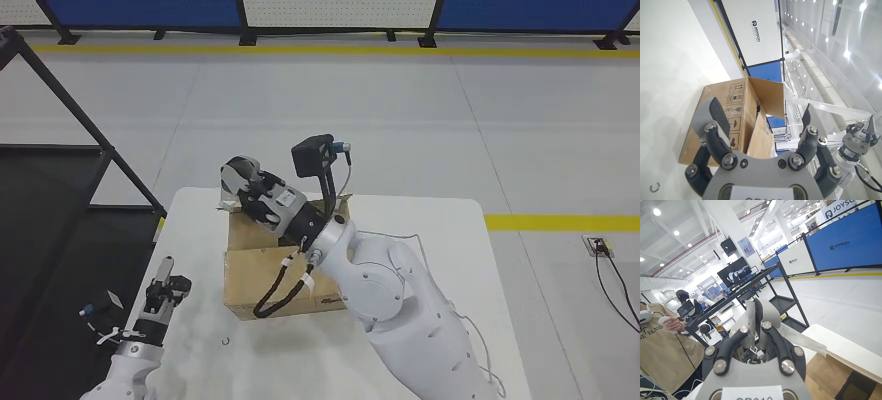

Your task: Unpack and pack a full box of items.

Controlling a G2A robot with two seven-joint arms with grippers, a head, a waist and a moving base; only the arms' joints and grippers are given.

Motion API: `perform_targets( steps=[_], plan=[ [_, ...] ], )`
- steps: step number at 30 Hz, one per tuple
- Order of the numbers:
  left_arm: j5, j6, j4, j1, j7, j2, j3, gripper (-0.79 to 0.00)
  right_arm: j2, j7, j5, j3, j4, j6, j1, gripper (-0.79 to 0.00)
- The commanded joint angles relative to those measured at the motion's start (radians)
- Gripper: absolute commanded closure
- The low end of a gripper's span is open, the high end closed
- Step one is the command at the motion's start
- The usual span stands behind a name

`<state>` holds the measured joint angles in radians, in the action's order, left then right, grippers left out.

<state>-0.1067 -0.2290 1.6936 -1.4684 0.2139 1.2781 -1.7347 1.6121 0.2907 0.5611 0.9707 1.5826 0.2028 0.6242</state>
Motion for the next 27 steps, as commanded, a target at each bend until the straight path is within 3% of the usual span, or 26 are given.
perform_targets(
  steps=[1,27],
  plan=[
    [-0.002,-0.001,0.000,-0.002,0.000,0.000,-0.001,-0.785,0.001,-0.009,0.004,-0.004,0.008,0.002,0.002,0.000],
    [-0.009,-0.016,0.005,-0.025,0.010,-0.005,-0.005,-0.785,0.021,-0.109,0.086,-0.039,0.141,-0.040,0.051,0.000]
  ],
)
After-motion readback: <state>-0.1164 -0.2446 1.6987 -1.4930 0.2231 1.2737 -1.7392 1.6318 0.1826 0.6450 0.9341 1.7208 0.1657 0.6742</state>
